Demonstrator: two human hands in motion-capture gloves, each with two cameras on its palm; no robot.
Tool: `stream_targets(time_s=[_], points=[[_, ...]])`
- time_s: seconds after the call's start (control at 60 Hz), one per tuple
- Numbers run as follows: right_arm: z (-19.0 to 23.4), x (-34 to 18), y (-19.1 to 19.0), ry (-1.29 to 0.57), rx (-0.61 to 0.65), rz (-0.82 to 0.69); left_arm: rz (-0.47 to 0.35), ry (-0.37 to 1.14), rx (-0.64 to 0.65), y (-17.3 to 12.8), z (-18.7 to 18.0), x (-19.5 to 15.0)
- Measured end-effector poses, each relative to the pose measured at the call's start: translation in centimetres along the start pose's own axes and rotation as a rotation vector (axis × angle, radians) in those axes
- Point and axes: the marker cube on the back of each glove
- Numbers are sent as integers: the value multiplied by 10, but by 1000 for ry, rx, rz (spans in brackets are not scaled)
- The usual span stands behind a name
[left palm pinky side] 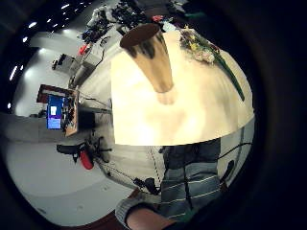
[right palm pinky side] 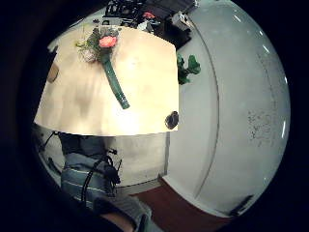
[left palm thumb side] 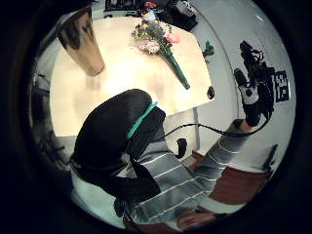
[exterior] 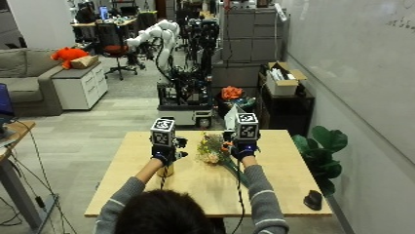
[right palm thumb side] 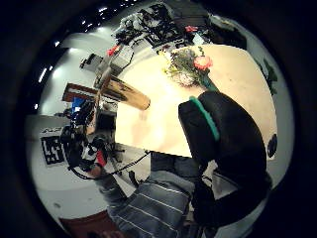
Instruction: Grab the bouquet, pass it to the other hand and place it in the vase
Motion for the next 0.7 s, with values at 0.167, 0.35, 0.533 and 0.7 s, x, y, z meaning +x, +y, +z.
stream_targets(time_s=[0.167, 0.35, 0.533, 0.7], points=[[1, -2, 4, -25, -8, -21, -24, -32, -33, 10, 3, -3], [-3, -6, 8, -37, -8, -40, -10, -30, 5, 12, -5, 2], [-1, -7, 2, -42, -9, -35, -6, -3, 23, 3, 0, 2], [-4, -5, -1, -28, -4, -4, -6, 24, 2, 5, 4, 0]])
